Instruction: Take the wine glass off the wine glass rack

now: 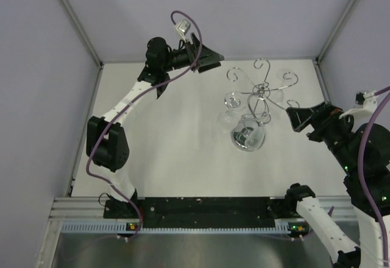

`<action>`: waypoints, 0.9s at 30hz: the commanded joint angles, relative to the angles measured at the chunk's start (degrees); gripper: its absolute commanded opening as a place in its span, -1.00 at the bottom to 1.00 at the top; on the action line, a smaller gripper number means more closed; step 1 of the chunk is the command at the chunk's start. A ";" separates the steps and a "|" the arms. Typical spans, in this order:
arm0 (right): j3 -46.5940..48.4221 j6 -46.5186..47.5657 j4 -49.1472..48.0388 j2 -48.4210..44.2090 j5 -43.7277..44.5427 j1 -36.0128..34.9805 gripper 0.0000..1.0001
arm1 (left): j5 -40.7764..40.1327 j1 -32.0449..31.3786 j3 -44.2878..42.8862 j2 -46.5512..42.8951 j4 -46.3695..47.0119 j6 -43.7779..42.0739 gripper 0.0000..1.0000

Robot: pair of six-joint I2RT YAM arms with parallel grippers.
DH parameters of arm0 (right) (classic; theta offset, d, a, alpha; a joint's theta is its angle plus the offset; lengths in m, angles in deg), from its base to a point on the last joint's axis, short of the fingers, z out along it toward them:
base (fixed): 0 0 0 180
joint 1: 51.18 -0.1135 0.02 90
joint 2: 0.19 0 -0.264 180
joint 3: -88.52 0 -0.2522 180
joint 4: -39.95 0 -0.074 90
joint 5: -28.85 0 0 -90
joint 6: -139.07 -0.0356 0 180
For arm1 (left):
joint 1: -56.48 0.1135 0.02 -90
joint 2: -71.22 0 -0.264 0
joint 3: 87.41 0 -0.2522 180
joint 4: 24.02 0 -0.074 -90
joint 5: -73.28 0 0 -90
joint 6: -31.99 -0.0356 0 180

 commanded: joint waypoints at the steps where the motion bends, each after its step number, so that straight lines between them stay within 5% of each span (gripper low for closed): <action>1: -1.24 -3.74 -0.69 -0.28 2.90 -0.43 0.79 | 2.44 -1.23 -3.22 1.83 6.22 3.99 0.77; 27: -8.54 -18.69 -8.34 -0.72 12.66 -0.43 0.59 | 3.23 -4.39 -8.67 6.75 -4.77 0.38 0.40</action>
